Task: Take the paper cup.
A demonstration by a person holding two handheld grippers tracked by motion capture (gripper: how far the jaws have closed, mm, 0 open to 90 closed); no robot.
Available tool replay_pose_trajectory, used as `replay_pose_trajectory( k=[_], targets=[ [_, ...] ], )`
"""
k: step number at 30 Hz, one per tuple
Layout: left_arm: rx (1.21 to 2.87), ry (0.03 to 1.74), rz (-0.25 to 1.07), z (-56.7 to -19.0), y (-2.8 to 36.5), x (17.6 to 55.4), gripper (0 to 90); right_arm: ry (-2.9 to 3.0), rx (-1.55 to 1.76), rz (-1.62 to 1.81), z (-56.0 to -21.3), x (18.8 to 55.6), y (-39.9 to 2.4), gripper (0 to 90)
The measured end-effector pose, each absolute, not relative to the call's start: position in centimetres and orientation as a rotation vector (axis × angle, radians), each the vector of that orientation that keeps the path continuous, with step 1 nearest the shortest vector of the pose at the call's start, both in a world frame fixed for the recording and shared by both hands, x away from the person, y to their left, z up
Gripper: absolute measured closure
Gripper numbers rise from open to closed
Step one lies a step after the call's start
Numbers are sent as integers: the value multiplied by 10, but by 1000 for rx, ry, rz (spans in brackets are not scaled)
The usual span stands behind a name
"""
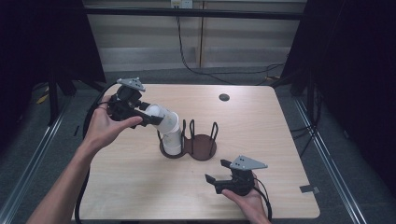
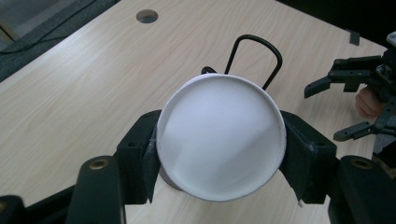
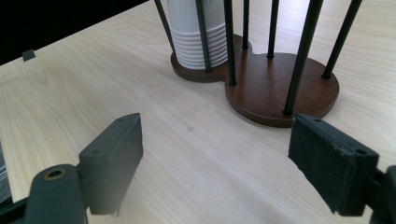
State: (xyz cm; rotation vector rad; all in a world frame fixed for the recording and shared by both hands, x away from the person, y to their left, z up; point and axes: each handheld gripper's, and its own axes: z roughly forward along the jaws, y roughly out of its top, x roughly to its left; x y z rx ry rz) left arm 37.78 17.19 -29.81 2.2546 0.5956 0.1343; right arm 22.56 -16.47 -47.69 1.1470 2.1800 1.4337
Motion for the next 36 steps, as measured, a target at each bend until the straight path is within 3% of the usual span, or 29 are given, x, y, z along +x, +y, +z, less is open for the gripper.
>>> replay_pose_trajectory(
  k=[36],
  targets=[
    [2160,501,148,-332,196,334,367,2196,1090,1498,-477,224,-158,133]
  ],
)
